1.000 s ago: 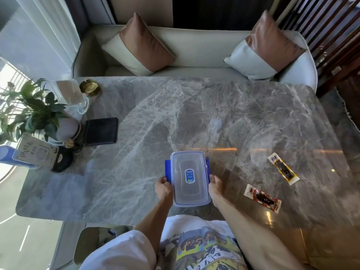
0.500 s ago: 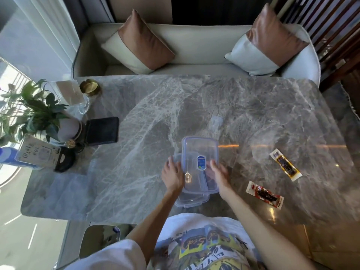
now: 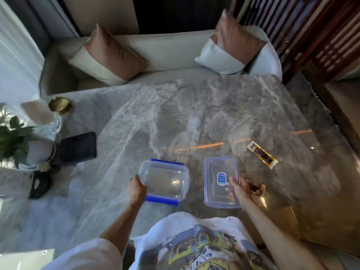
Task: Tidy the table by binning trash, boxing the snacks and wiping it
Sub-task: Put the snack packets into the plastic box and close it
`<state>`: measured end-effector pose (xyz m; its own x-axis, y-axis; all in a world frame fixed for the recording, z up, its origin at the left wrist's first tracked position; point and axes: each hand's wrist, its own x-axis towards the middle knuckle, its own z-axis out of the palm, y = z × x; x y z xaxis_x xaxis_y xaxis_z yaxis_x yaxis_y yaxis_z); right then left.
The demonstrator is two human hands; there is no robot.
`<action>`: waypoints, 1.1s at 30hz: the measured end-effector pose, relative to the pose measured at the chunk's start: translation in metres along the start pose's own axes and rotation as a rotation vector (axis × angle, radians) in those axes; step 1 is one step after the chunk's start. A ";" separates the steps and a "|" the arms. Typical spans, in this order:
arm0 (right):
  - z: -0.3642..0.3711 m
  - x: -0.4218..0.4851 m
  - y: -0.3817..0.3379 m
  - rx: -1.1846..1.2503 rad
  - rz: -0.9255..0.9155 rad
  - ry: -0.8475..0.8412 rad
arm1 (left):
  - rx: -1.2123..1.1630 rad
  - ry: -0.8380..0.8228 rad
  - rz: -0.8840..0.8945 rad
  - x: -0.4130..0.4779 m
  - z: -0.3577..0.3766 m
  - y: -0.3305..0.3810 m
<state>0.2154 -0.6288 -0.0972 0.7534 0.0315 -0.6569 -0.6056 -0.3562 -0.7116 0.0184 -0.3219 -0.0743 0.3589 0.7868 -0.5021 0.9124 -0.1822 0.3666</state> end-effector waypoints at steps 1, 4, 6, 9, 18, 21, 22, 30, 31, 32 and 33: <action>0.009 0.000 0.005 -0.020 -0.007 -0.016 | -0.092 0.019 -0.054 -0.009 0.000 -0.007; 0.043 0.000 0.016 -0.092 -0.026 -0.102 | -0.269 0.070 -0.149 -0.032 0.004 -0.021; 0.063 0.000 0.019 -0.157 -0.044 -0.162 | -0.278 0.084 -0.160 -0.040 0.006 -0.027; 0.082 0.000 0.020 -0.230 -0.075 -0.176 | -0.260 0.093 -0.153 -0.043 0.008 -0.031; 0.087 -0.002 0.008 -0.523 -0.097 -0.204 | -0.153 -0.022 -0.181 -0.037 0.001 -0.039; 0.087 -0.003 0.010 -0.775 -0.080 -0.149 | -0.115 -0.101 -0.163 -0.037 -0.009 -0.028; 0.087 -0.005 0.013 -0.824 -0.050 -0.131 | -0.110 -0.122 -0.150 -0.034 -0.010 -0.026; 0.076 -0.018 0.007 -0.841 -0.074 -0.093 | 0.081 -0.101 -0.161 -0.019 -0.008 -0.013; 0.068 -0.018 0.001 -0.820 -0.112 -0.067 | 0.122 -0.033 -0.145 -0.018 -0.010 -0.008; 0.057 -0.015 -0.007 -0.793 -0.165 -0.033 | 0.157 0.030 -0.102 -0.017 -0.011 0.002; 0.044 -0.010 -0.015 -0.749 -0.211 0.002 | 0.191 0.079 -0.035 -0.018 -0.012 0.016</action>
<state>0.2057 -0.5830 -0.0907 0.8342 0.1675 -0.5255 -0.1152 -0.8788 -0.4631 0.0241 -0.3323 -0.0502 0.3169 0.8369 -0.4462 0.9474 -0.2568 0.1911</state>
